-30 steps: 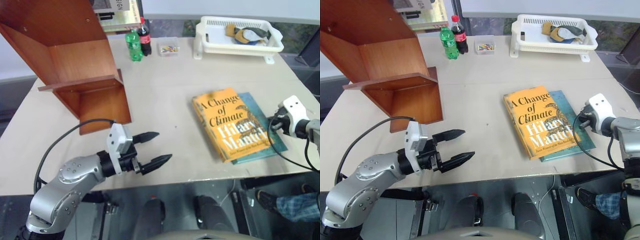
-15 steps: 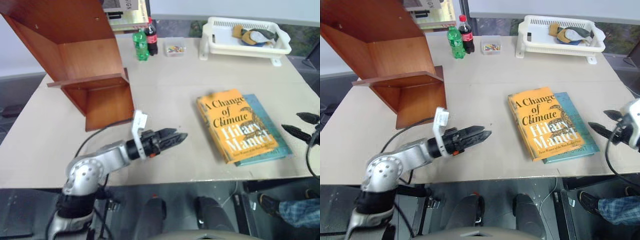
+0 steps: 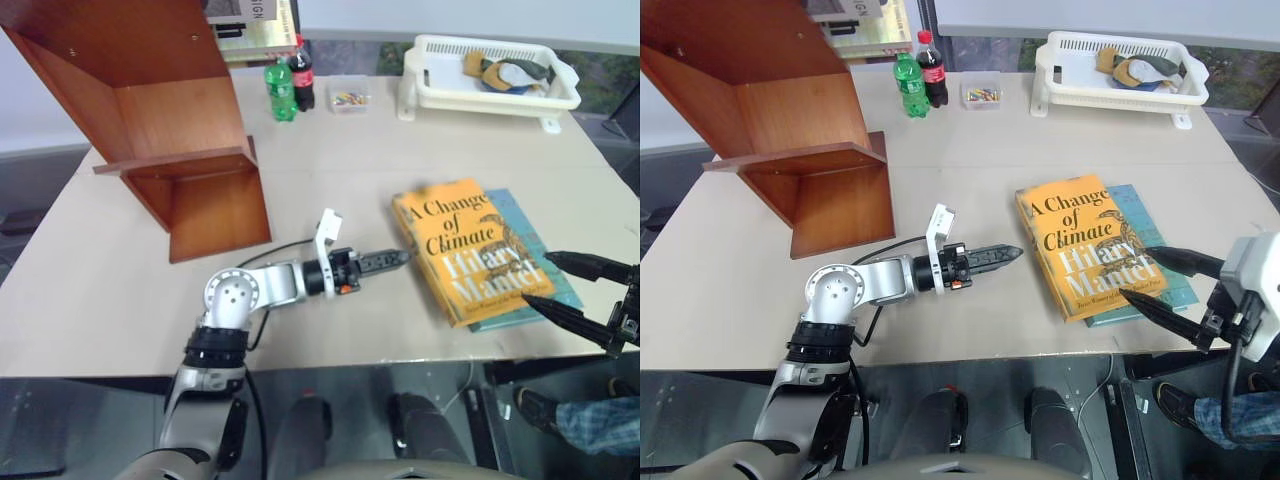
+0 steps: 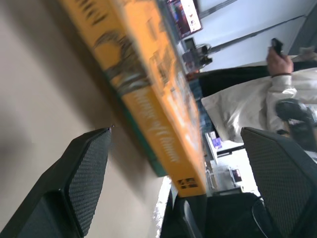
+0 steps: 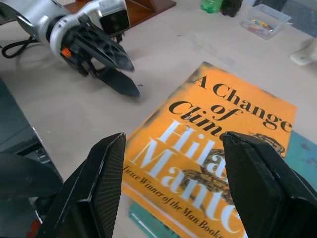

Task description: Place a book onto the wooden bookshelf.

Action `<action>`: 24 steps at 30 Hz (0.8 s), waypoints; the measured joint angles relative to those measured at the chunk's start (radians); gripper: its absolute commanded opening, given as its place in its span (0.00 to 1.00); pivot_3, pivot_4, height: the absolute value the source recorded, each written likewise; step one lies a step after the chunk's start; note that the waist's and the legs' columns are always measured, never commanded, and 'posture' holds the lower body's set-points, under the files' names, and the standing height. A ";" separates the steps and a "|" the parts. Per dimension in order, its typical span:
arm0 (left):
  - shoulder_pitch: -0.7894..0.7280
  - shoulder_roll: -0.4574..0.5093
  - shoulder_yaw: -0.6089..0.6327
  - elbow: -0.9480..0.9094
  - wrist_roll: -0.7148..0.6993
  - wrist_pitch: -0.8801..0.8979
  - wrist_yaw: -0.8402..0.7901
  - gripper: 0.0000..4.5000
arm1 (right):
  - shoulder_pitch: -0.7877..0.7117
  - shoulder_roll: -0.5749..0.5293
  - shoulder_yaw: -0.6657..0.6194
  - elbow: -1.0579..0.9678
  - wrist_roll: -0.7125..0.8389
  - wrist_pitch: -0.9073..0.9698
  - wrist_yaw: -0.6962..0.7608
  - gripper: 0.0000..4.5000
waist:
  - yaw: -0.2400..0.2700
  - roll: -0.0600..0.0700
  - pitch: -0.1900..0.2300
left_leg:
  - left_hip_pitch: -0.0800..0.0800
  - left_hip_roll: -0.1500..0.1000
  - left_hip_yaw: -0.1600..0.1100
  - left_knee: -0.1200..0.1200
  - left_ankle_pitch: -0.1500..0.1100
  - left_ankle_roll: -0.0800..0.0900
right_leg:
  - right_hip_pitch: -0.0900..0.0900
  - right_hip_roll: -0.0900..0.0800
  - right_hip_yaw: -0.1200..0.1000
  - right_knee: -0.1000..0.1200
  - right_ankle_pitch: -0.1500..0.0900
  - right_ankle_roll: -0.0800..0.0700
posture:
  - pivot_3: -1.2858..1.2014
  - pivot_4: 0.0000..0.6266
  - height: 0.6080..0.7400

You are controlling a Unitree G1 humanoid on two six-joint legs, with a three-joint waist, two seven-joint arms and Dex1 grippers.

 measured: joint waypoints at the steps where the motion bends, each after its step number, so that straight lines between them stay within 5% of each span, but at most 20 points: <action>1: -0.010 -0.032 0.001 0.023 0.019 0.000 0.013 1.00 | 0.009 0.006 -0.001 -0.014 0.006 -0.001 -0.011 0.70 | 0.000 0.000 0.000 | 0.000 0.000 0.000 0.000 0.000 0.000 | 0.000 0.000 0.000 0.000 0.000 0.000 | 0.52 0.24 1.00; 15: -0.113 -0.261 0.116 0.226 0.129 -0.059 0.124 1.00 | 0.039 0.015 -0.001 -0.059 0.015 -0.046 -0.053 0.70 | 0.000 -0.001 0.000 | 0.000 -0.001 -0.001 0.000 0.000 0.000 | 0.000 0.000 0.000 -0.001 -0.001 0.001 | 0.52 0.24 1.00; 24: -0.183 -0.322 0.195 0.317 0.180 -0.112 0.158 1.00 | 0.063 0.021 0.002 -0.058 -0.007 -0.080 -0.056 0.70 | 0.001 -0.001 0.000 | -0.001 -0.001 -0.001 0.000 0.000 0.000 | 0.000 0.000 0.000 -0.001 -0.001 0.001 | 0.52 0.24 1.00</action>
